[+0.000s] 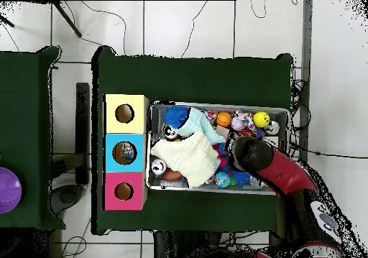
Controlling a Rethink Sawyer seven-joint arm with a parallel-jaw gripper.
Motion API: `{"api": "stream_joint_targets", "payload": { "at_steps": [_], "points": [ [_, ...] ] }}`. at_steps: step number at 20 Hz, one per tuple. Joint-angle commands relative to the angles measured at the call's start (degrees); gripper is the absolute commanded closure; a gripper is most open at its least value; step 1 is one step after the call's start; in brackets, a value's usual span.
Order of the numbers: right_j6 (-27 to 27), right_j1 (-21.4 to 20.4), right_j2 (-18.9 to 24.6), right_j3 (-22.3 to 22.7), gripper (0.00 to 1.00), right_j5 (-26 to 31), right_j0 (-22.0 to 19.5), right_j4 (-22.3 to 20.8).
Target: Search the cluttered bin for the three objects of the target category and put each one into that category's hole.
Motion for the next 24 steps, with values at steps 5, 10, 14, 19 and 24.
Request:
{"api": "stream_joint_targets", "payload": {
  "at_steps": [5, 10, 14, 19, 24],
  "points": [
    [9.4, 4.0, 2.3, 1.7, 0.0, -3.2, 1.2, -0.8],
    [8.3, 6.1, 3.2, -0.7, 0.0, -3.0, 0.3, -0.6],
    [7.3, 7.5, 3.9, -2.1, 0.0, -3.4, -0.7, -0.7],
    [6.6, 9.9, 4.0, -5.5, 0.0, -2.1, -0.7, -0.5],
    [6.3, 8.3, 4.4, -4.8, 0.0, -0.5, -1.3, -0.3]
  ]
}}
